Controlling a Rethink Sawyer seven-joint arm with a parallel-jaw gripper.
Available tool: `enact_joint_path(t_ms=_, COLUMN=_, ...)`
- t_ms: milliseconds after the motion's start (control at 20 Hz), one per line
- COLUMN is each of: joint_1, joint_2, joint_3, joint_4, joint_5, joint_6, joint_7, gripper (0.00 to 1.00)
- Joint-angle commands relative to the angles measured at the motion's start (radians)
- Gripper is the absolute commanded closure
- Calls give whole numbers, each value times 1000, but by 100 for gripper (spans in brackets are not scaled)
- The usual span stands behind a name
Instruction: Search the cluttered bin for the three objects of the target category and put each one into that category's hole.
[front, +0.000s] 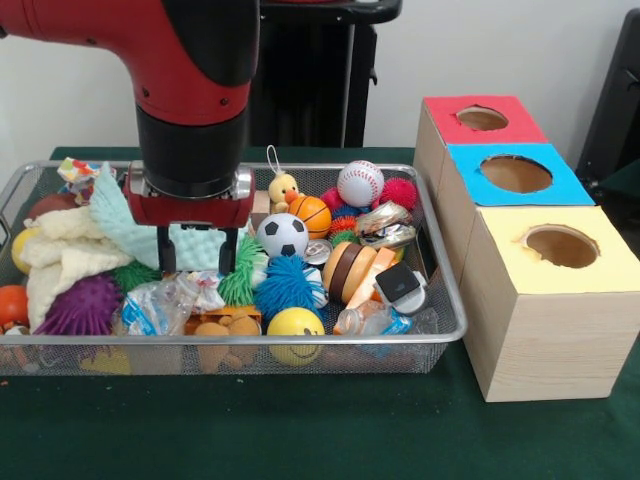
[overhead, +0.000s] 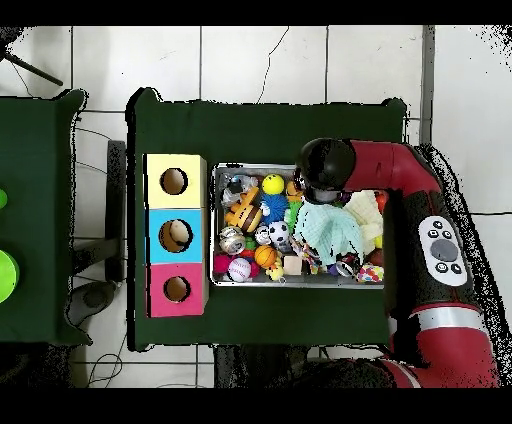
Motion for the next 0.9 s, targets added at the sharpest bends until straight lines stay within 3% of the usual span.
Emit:
enact_joint_path(t_ms=50, joint_1=-5, joint_2=41, joint_3=48, joint_4=43, joint_5=-113, joint_6=-47, joint_7=-273, gripper=0)
enact_joint_path(t_ms=500, joint_1=0, joint_2=60, joint_3=45, joint_4=25, joint_5=-180, joint_6=-137, joint_7=-215, gripper=0)
enact_joint_path(t_ms=700, joint_1=14, joint_2=69, joint_3=39, joint_4=-6, joint_5=-198, joint_6=-129, joint_7=-195, gripper=0)
enact_joint_path(t_ms=900, joint_1=20, joint_2=67, joint_3=25, joint_4=19, joint_5=-208, joint_6=-172, joint_7=-139, gripper=0)
